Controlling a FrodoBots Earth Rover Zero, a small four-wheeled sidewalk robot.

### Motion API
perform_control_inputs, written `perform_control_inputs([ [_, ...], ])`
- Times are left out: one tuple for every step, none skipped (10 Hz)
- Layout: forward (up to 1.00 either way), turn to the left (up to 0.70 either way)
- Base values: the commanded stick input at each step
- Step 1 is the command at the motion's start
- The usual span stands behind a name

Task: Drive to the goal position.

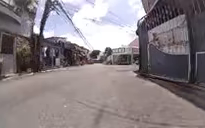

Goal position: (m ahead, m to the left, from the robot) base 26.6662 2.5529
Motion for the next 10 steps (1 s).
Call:
perform_control_inputs([
  [0.70, 0.00],
  [0.70, 0.00],
  [0.70, 0.00],
  [0.70, 0.00],
  [0.70, 0.00],
  [0.70, 0.00],
  [0.70, 0.00],
  [0.70, 0.00],
  [0.70, 0.00],
  [0.70, 0.00],
])
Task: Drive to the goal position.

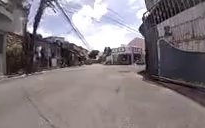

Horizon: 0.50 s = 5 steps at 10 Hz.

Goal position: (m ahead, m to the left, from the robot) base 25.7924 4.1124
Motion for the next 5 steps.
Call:
perform_control_inputs([
  [0.70, 0.00],
  [0.70, 0.00],
  [0.70, 0.00],
  [0.70, 0.00],
  [0.70, 0.00],
])
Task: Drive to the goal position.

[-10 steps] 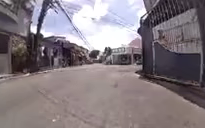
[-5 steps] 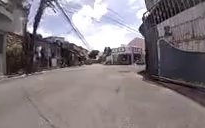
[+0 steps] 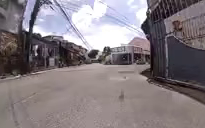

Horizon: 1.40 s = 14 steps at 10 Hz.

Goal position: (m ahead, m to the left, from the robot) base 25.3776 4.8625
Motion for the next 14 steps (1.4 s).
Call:
perform_control_inputs([
  [0.70, 0.00],
  [0.70, 0.00],
  [0.70, 0.00],
  [0.70, 0.00],
  [0.70, 0.00],
  [0.70, 0.00],
  [0.70, 0.00],
  [0.70, 0.00],
  [0.70, 0.00],
  [0.70, 0.00],
  [0.70, 0.00],
  [0.70, 0.00],
  [0.70, 0.00],
  [0.70, 0.00],
])
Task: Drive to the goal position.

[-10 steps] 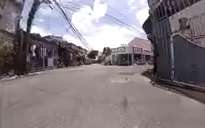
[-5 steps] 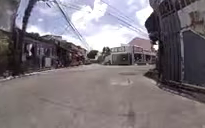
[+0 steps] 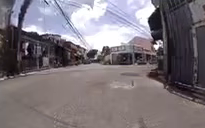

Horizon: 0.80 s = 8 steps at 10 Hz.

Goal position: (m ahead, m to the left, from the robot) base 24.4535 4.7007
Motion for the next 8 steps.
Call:
perform_control_inputs([
  [0.70, 0.00],
  [0.70, 0.00],
  [0.70, 0.00],
  [0.70, 0.00],
  [0.70, 0.00],
  [0.70, 0.00],
  [0.70, 0.00],
  [0.70, 0.00],
])
